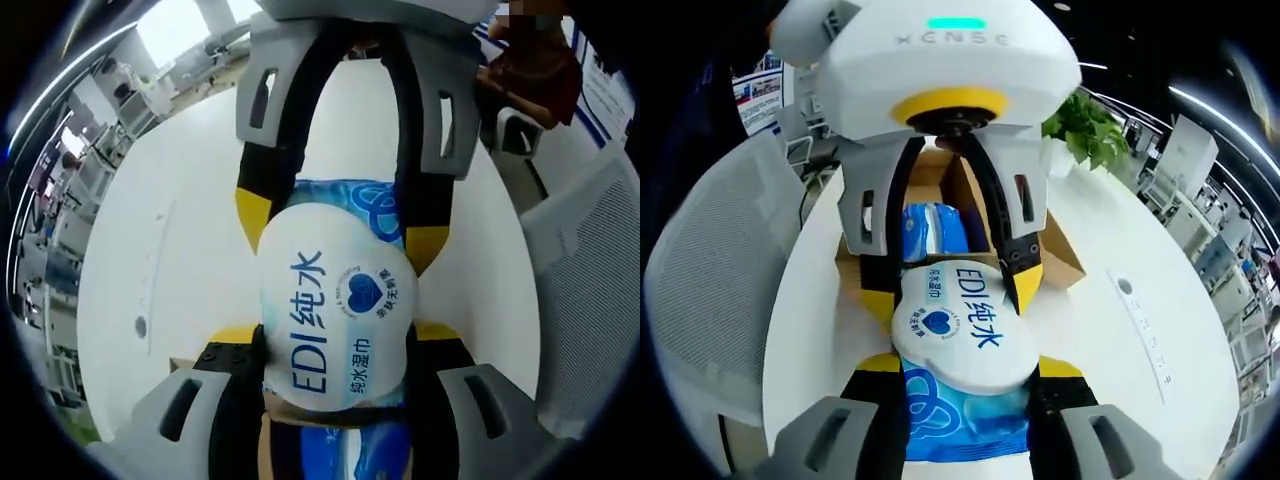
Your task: Operate the shoe box by opening the lid, removing the specified soft item, and placing it in the target area until the item is outside and the box remains undamaged.
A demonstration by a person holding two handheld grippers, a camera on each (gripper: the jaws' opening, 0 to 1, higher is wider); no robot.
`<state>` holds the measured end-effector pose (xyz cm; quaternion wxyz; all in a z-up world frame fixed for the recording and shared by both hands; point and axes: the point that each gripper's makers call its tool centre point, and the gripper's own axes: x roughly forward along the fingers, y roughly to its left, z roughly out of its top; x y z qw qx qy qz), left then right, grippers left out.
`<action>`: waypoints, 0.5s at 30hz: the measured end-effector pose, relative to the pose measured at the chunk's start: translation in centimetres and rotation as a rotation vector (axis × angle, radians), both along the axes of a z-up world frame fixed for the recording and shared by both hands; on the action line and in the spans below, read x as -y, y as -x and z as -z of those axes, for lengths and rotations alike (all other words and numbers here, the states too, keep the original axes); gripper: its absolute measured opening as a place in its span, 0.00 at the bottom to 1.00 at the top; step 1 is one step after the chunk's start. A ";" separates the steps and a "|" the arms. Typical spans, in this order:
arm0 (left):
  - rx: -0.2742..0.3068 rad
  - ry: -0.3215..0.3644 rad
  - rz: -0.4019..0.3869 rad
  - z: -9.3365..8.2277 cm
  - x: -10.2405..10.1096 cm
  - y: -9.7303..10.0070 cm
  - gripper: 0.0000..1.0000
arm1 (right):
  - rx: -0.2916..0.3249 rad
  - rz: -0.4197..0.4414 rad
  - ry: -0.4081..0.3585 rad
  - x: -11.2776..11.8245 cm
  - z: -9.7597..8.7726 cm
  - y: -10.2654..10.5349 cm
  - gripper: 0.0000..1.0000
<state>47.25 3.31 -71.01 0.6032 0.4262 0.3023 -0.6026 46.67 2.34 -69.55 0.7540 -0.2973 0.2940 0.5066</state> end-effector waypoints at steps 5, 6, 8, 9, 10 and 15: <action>-0.008 -0.004 -0.002 0.9 0.0 0.0 0.56 | -0.001 -0.004 0.003 0.0 0.9 -0.1 0.42; -0.009 -0.004 -0.002 0.9 0.0 0.0 0.56 | -0.001 -0.004 0.003 0.0 1.0 -0.1 0.42; -0.015 -0.007 -0.004 1.5 0.0 0.0 0.56 | -0.005 -0.005 0.002 0.1 1.4 -0.1 0.42; -0.017 -0.008 -0.003 1.6 0.0 0.0 0.56 | -0.006 -0.004 0.001 0.1 1.6 0.0 0.42; -0.018 -0.009 -0.003 1.8 0.0 0.0 0.56 | -0.006 -0.004 0.001 0.1 1.7 0.0 0.42; -0.025 -0.015 -0.002 2.5 0.1 0.1 0.56 | -0.006 -0.004 -0.001 0.2 2.5 0.0 0.42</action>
